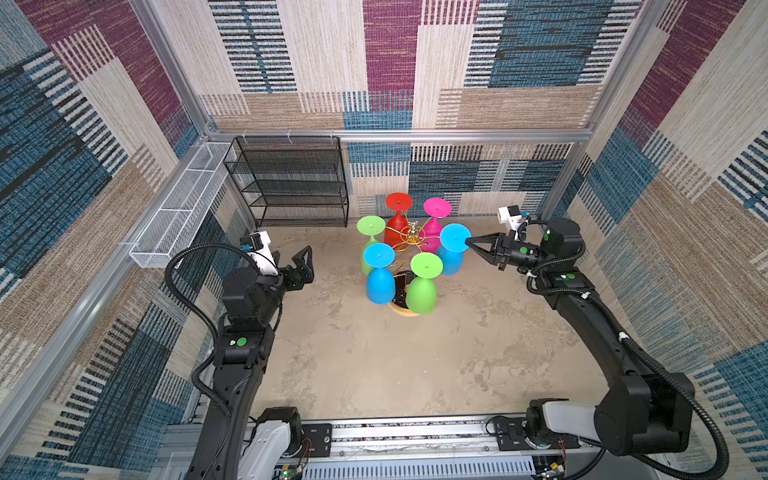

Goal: Take the wine glass off the wine glass rack
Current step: 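Close the right gripper on the blue glass's base rim, then pull the held blue glass off its rack hook with the right gripper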

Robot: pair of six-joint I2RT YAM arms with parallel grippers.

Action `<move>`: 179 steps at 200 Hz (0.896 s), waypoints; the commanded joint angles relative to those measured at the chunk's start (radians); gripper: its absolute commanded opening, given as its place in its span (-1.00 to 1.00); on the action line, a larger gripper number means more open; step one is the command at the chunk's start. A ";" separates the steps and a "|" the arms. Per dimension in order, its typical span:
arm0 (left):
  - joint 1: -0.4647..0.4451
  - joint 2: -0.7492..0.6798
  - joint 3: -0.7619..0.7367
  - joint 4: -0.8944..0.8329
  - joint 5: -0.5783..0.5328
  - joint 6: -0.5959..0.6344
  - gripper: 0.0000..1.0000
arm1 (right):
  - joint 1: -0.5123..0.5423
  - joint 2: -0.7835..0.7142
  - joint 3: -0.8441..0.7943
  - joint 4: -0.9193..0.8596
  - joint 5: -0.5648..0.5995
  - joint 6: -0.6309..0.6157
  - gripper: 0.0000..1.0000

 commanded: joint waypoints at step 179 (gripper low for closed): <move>0.000 -0.002 -0.003 0.040 0.009 -0.023 0.87 | 0.085 0.072 0.101 -0.042 0.114 -0.084 -1.00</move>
